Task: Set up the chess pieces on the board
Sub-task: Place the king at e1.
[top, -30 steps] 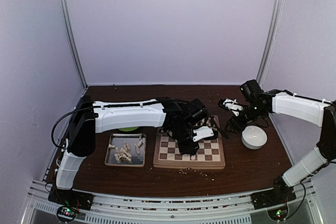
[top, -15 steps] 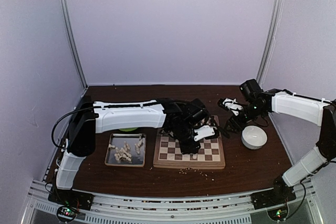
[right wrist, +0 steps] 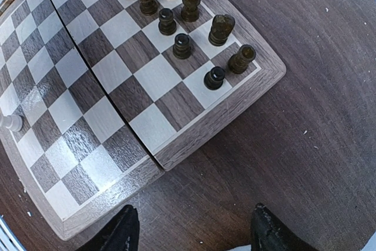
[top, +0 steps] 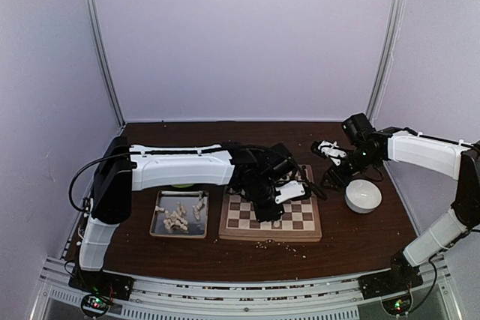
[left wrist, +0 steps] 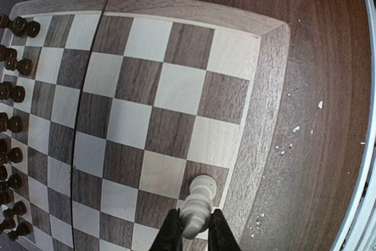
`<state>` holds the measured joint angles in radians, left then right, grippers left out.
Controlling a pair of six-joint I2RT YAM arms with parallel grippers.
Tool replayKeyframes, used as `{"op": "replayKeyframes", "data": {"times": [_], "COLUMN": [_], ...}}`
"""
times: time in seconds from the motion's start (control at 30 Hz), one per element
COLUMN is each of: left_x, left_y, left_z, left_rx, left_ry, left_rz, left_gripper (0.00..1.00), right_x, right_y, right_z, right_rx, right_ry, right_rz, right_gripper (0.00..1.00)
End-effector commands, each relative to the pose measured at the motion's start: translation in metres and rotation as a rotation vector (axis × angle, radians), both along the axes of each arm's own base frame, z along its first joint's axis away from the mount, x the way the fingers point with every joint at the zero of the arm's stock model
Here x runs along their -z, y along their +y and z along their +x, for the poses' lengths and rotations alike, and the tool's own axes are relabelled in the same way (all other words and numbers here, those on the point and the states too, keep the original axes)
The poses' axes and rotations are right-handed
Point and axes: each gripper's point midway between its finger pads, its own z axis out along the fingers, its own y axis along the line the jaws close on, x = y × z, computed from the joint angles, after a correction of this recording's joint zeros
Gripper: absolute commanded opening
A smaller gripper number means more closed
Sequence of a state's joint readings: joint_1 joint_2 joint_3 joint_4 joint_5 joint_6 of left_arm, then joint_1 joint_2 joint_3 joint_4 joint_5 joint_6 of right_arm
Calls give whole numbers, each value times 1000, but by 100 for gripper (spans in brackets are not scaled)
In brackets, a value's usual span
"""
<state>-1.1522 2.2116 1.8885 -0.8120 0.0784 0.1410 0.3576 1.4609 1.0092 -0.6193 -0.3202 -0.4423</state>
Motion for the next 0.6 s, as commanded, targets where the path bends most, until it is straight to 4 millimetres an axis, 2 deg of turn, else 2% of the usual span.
{"op": "replayKeyframes", "data": {"times": [0.0,0.3,0.57], "left_x": [-12,-5,-9], "left_y": [7,4,-2], "left_z": [-1,-2,-6], "left_rx": [5,5,24], "left_ry": [-29,-16,-8], "left_rz": [0,5,-17], "left_gripper": [5,8,7], "right_x": [-5,-3,-2], "right_y": [2,2,2], "right_z": [3,2,2], "right_rx": [-8,-10,-11], "right_ry": [2,9,16], "right_rz": [10,9,10], "right_gripper": [65,65,65]}}
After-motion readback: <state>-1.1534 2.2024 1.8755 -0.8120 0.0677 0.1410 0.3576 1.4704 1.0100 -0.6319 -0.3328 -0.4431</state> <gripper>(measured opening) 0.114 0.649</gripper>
